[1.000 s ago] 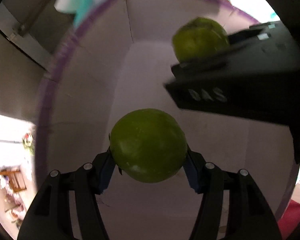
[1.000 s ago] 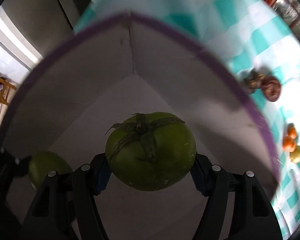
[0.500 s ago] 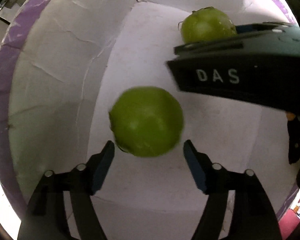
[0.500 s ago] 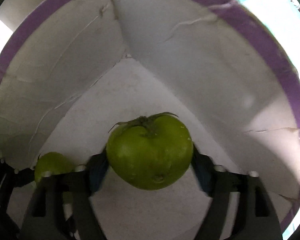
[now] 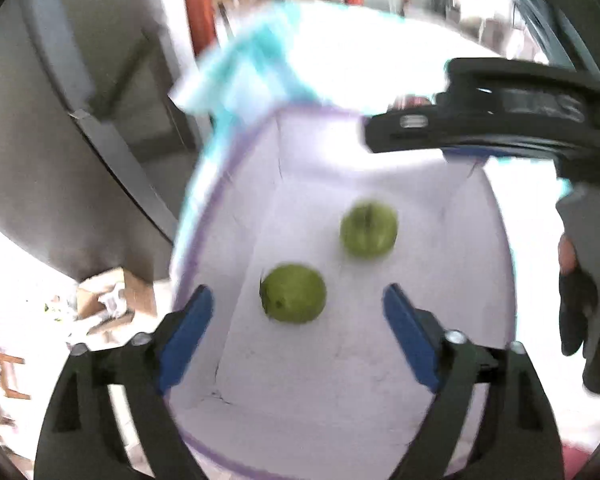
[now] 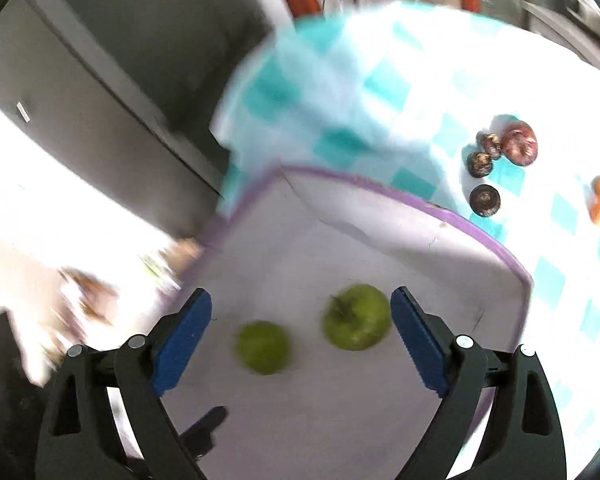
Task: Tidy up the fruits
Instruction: 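Open both grippers to drop the green tomatoes into the box, then move both grippers back over the fruit on the cloth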
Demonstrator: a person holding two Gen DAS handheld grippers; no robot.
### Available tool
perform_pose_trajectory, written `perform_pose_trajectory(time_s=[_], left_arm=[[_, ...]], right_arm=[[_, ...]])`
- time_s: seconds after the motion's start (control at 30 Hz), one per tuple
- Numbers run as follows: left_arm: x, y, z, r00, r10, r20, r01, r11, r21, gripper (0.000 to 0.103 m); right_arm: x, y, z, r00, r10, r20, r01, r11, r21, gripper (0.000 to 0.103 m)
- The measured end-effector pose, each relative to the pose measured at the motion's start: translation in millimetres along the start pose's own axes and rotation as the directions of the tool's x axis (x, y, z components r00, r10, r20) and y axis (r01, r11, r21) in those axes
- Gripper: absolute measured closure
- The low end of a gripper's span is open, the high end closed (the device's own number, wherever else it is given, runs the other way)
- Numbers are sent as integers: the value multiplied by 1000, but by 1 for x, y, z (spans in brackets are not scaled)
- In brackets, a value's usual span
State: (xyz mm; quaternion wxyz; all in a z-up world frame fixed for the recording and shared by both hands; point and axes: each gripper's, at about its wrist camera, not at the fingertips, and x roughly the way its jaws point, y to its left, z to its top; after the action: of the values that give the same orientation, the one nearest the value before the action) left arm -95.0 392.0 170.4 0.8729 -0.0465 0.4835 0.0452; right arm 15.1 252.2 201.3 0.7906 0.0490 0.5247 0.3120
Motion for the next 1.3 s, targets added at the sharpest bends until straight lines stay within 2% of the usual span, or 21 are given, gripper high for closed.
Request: perform_pose_trajectory(time_s=[0.03,0.07,0.13,0.2,0.3,0.43,0.5,0.57,0.7,0.73,0.8,0.9,1.03,1.2,1.3], left_arm=[[-20,-4,1,998,-5,66,8,999,-38,2],[-34,-5,-6,993,-6,116,14,998,-68,2],[-63,-10,-20,984,-17,176,37,993,-113,2],[-76,-23,-31,976,-36,213,65,989,-131,2],[-86,-43,-39,967,-49,249,73,993,-89,2],[-110,-77,-60,955,-18,297,31,999,-39,2],[-111,-88,-58,951,-5,310,19,999,-43,2],[-115,-107,-58,946,6,323,12,998,-54,2],[-124,-163,-57,932,8,363,33,994,-107,2],[-124,-183,-56,926,-13,378,57,993,-104,2],[-123,-230,-56,917,-53,396,68,997,-24,2],[-108,-285,-57,933,-115,340,99,993,65,2],[-84,-345,-63,956,-159,248,149,987,56,2],[-55,-390,-61,976,-157,153,147,986,77,2],[-34,-408,-64,984,-157,84,150,985,85,2]], right_arm=[[-24,-2,-3,997,41,58,-43,998,35,14],[-38,-9,-11,993,60,102,-66,996,55,14],[-60,-6,-28,985,58,163,-72,994,80,14],[-82,-9,-49,983,27,180,-47,993,110,14],[-81,-35,-71,980,-42,193,12,989,150,14],[-94,-62,-88,969,-60,240,13,982,191,14],[-101,-72,-91,964,-63,258,19,985,171,14],[-115,-82,-96,958,-103,267,71,989,127,14],[-150,-121,-108,954,-140,265,133,990,43,14],[-163,-138,-115,950,-142,280,140,990,28,14],[-183,-166,-125,945,-125,303,126,992,16,14],[-203,-213,-138,947,-136,292,136,990,20,14],[-223,-279,-161,943,-155,295,135,987,87,14],[-233,-341,-188,934,-207,291,153,968,197,14],[-224,-374,-207,948,-212,237,150,955,255,14]])
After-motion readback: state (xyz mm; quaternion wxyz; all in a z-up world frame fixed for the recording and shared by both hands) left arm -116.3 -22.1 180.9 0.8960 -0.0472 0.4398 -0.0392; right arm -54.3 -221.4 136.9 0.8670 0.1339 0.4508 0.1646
